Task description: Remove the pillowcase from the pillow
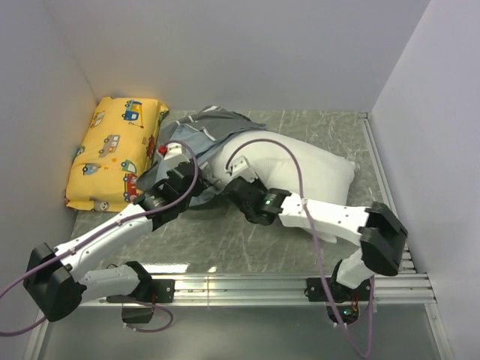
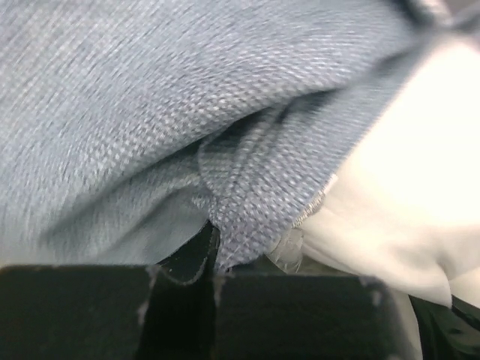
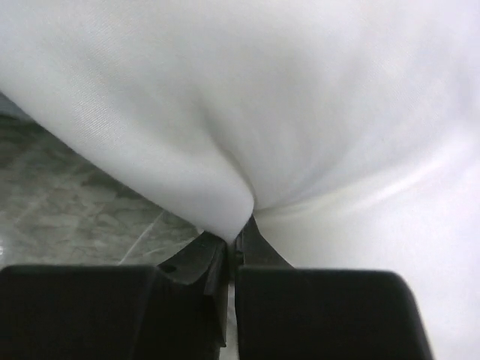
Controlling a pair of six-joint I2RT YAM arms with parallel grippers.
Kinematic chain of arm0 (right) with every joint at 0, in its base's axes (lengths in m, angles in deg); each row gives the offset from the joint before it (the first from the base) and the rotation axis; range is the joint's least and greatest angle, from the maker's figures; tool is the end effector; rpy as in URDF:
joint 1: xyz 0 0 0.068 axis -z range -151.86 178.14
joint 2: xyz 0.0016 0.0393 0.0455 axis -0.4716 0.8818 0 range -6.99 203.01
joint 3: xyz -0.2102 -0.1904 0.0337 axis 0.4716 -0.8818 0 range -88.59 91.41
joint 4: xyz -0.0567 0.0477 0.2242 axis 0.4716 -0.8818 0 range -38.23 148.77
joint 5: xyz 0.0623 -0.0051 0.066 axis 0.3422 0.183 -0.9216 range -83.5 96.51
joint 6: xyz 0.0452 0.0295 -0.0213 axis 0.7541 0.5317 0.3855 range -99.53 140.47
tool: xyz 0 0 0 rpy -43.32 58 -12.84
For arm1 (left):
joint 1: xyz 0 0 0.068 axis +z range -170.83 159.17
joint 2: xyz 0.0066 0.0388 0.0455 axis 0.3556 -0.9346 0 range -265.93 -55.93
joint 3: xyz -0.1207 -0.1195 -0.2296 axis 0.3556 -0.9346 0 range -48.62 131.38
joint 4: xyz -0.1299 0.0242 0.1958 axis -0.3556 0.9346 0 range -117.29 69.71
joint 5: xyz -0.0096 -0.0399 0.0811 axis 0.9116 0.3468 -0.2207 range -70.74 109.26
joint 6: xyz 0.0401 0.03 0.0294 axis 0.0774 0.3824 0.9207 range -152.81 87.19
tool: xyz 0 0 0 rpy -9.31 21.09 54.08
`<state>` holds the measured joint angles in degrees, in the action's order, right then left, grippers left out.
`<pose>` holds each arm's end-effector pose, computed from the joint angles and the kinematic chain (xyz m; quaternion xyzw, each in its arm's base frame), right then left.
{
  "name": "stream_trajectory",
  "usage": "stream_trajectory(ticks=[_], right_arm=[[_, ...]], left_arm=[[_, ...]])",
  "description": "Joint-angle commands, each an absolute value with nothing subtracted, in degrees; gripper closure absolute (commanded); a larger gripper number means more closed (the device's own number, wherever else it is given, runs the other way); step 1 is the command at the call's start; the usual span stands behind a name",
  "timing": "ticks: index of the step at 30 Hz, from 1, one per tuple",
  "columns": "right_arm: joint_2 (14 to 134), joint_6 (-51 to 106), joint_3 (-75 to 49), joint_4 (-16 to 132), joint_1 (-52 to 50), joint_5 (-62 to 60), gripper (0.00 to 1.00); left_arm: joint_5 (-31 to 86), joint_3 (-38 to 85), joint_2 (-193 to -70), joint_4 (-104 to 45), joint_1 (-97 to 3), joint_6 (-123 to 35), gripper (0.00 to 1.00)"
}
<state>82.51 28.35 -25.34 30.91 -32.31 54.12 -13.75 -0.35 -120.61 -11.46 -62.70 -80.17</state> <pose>0.1742 0.2451 0.2655 -0.2739 0.8355 -0.1594 0.4489 0.1787 -0.1295 0.3020 -0.1773 0.8321 -0.1480 0.5043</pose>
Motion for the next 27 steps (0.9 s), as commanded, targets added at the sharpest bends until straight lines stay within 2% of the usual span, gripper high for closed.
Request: stream_trajectory(ticks=[1, 6, 10, 13, 17, 20, 24, 25, 26, 27], right_arm=[[71.7, 29.5, -18.7, 28.1, -30.9, 52.6, 1.00], [60.2, 31.1, -10.1, 24.9, -26.4, 33.3, 1.00], [54.9, 32.7, -7.5, 23.6, -16.5, 24.6, 1.00], [56.6, 33.5, -8.6, 22.6, -13.4, 23.9, 1.00], [58.7, 35.5, -19.0, 29.6, -9.2, 21.8, 1.00], [63.0, 37.4, -24.9, 34.6, -5.3, 20.1, 1.00], [73.6, 40.0, -25.9, 37.6, 2.6, 19.7, 1.00], [74.9, 40.1, -25.7, 38.1, 3.1, 19.9, 1.00], [76.0, 40.0, -25.4, 39.5, 3.3, 21.2, 1.00], [77.7, 40.1, -25.0, 40.0, 3.4, 21.7, 1.00]], left_arm=[[-16.2, 5.8, -116.0, -12.0, -62.5, -75.9, 0.99], [-14.0, 13.0, -116.0, -8.6, -62.5, -72.1, 1.00], [-11.6, 18.5, -116.7, -5.8, -62.4, -70.5, 1.00], [-10.4, 19.2, -117.9, -6.0, -62.4, -70.3, 0.99], [-7.4, 17.6, -120.6, -7.5, -60.2, -71.5, 0.99], [-3.1, 16.3, -123.9, -9.4, -56.9, -72.3, 1.00], [2.8, 17.2, -129.0, -11.0, -51.7, -72.3, 1.00], [4.1, 18.9, -130.9, -10.9, -51.1, -71.8, 0.97], [5.6, 19.4, -131.4, -12.4, -50.9, -71.2, 0.91], [7.0, 19.6, -131.4, -13.7, -50.8, -70.6, 0.71]])
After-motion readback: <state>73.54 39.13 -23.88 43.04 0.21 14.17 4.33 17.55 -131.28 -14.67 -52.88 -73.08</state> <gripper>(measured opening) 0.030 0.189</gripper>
